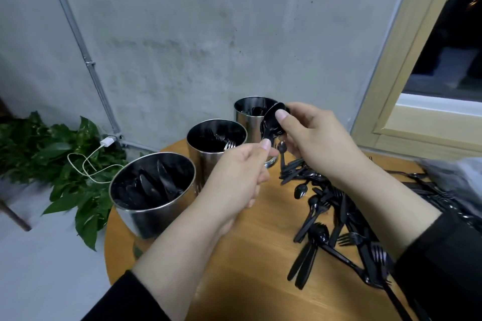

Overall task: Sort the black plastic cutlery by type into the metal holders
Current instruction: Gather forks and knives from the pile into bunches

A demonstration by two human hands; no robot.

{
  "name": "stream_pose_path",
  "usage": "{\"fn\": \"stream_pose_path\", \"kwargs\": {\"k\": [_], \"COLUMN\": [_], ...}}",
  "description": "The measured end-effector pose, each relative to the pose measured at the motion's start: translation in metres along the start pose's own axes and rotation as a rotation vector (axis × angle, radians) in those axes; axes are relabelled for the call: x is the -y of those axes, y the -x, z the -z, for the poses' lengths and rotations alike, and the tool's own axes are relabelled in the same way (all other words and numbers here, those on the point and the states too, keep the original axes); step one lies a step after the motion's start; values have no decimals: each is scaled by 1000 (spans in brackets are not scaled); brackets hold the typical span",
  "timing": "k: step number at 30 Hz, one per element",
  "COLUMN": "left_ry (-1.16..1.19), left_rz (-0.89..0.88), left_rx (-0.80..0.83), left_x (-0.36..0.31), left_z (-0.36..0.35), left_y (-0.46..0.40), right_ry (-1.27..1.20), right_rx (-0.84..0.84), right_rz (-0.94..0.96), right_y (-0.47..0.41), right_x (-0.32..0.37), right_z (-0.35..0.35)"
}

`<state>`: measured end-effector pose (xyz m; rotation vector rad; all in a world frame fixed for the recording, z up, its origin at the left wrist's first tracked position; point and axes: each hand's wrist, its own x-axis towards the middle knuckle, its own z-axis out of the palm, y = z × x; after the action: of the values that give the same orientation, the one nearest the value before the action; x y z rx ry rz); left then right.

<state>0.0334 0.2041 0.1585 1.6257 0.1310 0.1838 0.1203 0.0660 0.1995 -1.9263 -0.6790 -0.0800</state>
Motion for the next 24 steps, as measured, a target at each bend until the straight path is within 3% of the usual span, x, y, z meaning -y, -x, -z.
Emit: {"fn": "stream_pose_path", "kwargs": {"k": [3, 7, 9, 13, 17, 22, 24], "left_ry": [-40, -83, -217, -513, -596, -596, -583], "left_rz": [-14, -6, -87, -259, -295, -336, -346], "left_rx": [44, 44, -48, -315, -368, -399, -383], "left_x": [0, -3, -7, -13, -24, -31, -29], "left_z": [-7, -13, -13, 0, 10, 10, 6], "left_y": [-4, -12, -21, -40, -59, -77, -79], "right_ry": [51, -132, -165, -117, 106, 366, 482], "right_rx": [48, 93, 30, -249, -366, -216, -75], "right_rz": [-66, -108, -95, -77, -17, -37, -115], "right_y": [-2, -5, -14, -59, -134, -199, -208], "right_x": [-9, -19, -22, -29, -32, -45, -57], "right_z": [7, 13, 16, 24, 24, -3, -10]}}
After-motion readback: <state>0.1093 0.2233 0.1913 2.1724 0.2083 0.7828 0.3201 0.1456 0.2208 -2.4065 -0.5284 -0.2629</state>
